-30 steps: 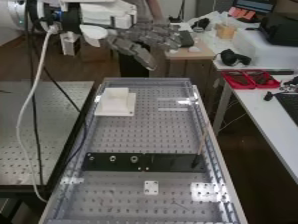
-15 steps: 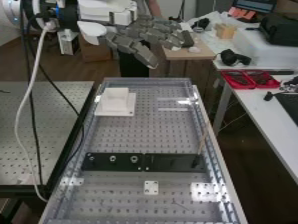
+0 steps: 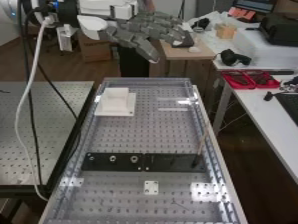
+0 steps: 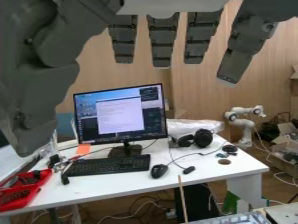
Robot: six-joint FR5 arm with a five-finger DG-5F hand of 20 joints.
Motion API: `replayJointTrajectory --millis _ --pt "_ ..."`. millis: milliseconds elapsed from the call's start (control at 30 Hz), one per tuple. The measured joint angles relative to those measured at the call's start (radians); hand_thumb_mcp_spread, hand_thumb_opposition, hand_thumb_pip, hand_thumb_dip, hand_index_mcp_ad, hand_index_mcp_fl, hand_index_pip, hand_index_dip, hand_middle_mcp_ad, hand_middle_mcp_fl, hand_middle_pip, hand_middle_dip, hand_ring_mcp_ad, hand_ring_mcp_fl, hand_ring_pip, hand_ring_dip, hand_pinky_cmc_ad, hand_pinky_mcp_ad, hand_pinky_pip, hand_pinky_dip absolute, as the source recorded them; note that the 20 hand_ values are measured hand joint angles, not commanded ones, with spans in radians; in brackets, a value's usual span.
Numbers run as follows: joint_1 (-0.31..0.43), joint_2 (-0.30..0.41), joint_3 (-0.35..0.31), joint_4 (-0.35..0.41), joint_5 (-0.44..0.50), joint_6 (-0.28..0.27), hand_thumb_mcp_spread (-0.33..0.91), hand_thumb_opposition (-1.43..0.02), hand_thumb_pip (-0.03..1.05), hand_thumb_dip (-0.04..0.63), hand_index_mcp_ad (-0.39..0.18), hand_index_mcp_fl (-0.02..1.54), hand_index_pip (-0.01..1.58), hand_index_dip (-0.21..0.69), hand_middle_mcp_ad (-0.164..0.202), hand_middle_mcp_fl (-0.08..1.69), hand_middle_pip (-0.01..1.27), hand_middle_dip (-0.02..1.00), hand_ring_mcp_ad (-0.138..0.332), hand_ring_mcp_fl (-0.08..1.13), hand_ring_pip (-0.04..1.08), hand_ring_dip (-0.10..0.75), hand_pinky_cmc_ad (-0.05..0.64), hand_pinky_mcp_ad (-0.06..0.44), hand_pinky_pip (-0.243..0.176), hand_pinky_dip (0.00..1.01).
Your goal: Grab the paper clip and place it in the clear container
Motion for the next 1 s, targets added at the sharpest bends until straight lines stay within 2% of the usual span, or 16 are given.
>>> replayJointTrajectory --millis 1000 --pt "-0.006 -0.02 0.011 0.0 -0.017 -0.007 0.25 -0.71 0.43 0.101 -0.12 0.05 0.11 0.173 0.075 0.02 0.13 0.2 0.14 0.0 0.12 0.091 0.398 0.293 -0.122 0.64"
